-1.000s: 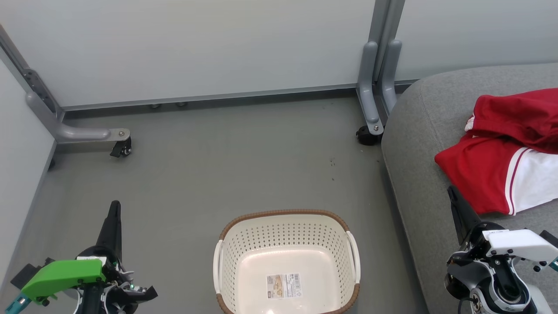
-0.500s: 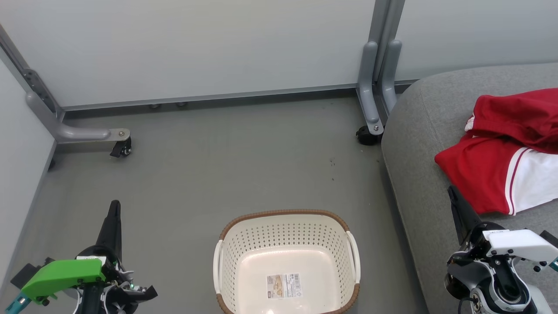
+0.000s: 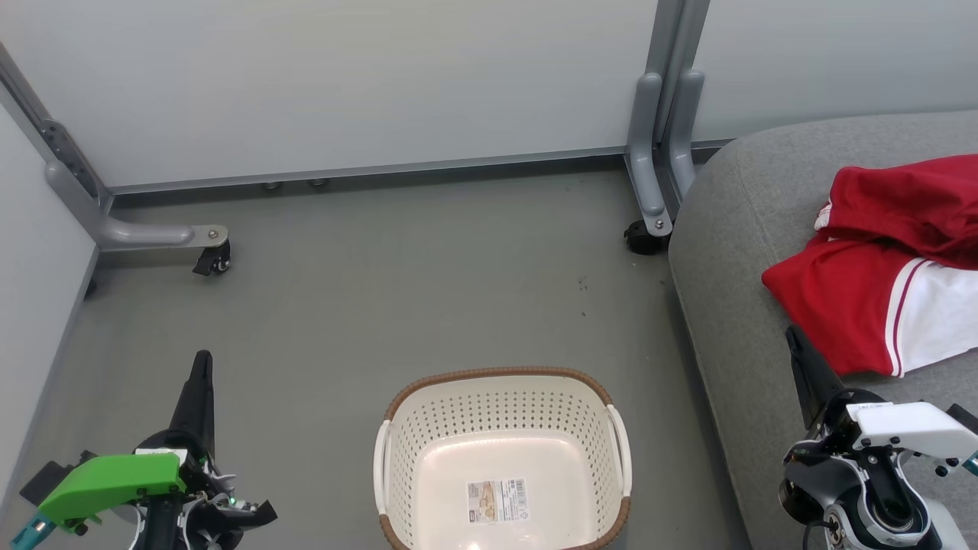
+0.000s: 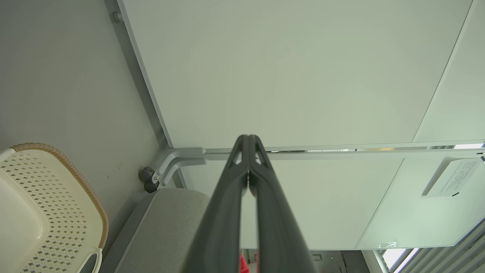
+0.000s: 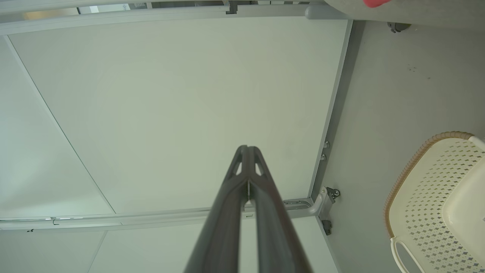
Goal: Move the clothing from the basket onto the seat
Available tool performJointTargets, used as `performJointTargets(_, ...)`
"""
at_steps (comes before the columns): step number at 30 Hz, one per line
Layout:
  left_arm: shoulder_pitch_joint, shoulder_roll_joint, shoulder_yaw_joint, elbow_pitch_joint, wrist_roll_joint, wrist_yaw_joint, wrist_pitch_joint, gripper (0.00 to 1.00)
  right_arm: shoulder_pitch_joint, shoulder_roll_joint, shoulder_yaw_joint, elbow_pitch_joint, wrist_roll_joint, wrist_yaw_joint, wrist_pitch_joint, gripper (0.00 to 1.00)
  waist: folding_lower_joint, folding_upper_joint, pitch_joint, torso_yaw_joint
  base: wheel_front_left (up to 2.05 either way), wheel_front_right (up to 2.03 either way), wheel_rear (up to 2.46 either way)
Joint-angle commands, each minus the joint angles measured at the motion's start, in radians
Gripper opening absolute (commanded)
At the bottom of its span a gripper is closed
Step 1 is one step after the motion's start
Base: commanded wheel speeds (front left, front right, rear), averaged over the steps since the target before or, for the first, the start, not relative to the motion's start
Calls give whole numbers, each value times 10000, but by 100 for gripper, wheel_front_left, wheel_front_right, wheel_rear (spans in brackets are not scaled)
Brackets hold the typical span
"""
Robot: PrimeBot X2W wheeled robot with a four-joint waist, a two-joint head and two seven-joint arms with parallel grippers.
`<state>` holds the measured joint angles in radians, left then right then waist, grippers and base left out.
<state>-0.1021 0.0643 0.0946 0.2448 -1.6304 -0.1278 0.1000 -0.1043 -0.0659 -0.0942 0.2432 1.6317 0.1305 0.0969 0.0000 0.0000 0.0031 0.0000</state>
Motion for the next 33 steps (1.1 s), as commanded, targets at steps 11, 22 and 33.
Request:
performJointTargets(11,-126,-10,60,11,57,-64,33,0,-67,33,-57,25,-73,4,74,0,0,0,0,0,0,0,0)
performJointTargets(22,-130,-21,87,15,81,-64,52,0,-70,51,-77,26,-85,4,79,0,0,0,0,0,0,0,0)
performJointTargets(33,-132,-36,107,14,104,-63,74,0,-73,60,-97,27,-113,4,104,0,0,0,0,0,0,0,0)
